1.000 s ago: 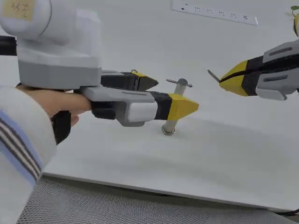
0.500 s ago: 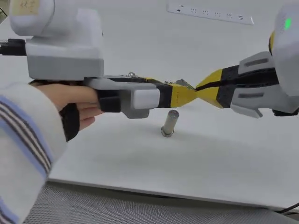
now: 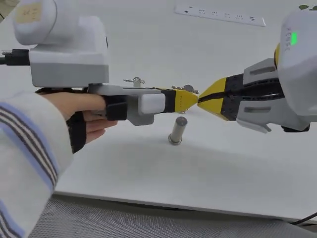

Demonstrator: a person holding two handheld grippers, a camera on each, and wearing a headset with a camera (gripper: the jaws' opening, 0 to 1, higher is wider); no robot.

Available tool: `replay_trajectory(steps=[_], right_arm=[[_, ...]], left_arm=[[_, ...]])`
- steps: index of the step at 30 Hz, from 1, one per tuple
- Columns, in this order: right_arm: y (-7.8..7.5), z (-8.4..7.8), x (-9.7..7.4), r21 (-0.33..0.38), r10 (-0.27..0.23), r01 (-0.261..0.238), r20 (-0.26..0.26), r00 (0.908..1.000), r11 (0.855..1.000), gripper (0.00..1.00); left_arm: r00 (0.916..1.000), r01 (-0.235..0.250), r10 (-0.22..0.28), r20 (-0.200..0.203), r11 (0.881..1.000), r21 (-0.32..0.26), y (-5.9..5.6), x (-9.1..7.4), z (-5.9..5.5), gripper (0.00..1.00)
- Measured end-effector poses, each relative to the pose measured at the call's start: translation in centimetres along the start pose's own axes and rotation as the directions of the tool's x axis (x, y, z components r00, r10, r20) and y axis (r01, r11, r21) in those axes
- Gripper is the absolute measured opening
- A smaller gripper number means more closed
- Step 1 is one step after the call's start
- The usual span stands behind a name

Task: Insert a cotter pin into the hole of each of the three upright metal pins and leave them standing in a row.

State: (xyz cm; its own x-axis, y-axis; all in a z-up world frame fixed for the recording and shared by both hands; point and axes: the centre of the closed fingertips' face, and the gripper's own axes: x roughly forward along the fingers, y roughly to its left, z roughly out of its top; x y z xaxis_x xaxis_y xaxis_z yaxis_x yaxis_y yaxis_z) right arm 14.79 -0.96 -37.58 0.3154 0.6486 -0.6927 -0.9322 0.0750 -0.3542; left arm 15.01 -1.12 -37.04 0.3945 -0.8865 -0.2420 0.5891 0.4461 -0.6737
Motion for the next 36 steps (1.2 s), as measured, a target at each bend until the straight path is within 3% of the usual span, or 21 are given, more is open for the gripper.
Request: replay_trajectory(steps=[8, 20, 27, 31, 34, 36], right_arm=[[0.4, 0.4, 0.1, -0.043, 0.0, -0.001, -0.015, 0.9999, 0.999, 0.0], [0.8, 0.3, 0.1, -0.067, 0.002, -0.003, -0.016, 0.9999, 0.998, 0.0], [0.7, 0.4, 0.0, -0.063, -0.003, 0.003, -0.005, 1.0, 0.998, 0.0], [0.5, -0.2, 0.0, -0.028, -0.006, 0.005, -0.004, 1.0, 1.0, 0.09], [0.7, -0.9, -0.1, 0.042, 0.01, -0.009, -0.003, 0.9999, 0.999, 0.09], [0.6, -1.0, -0.1, 0.078, 0.012, -0.013, 0.009, 0.9999, 0.997, 0.1]], left_arm=[[0.9996, 0.022, -0.022, -0.017, 0.999, -0.023, -1.0, 0.4, -0.7, 0.0], [0.9991, 0.023, -0.025, -0.034, 0.997, -0.071, -1.3, 0.4, -1.1, 0.0], [0.9993, 0.019, -0.021, -0.03, 0.999, -0.05, -1.5, 0.4, -1.1, 0.0], [0.9991, 0.012, -0.011, -0.041, 1.0, 0.005, -1.3, 0.2, -1.1, 0.0], [0.9982, 0.01, -0.004, -0.06, 0.995, 0.097, -1.0, -0.1, -1.2, 0.0], [0.9974, 0.012, 0.0, -0.072, 0.985, 0.17, -1.2, -0.2, -1.3, 0.0]])
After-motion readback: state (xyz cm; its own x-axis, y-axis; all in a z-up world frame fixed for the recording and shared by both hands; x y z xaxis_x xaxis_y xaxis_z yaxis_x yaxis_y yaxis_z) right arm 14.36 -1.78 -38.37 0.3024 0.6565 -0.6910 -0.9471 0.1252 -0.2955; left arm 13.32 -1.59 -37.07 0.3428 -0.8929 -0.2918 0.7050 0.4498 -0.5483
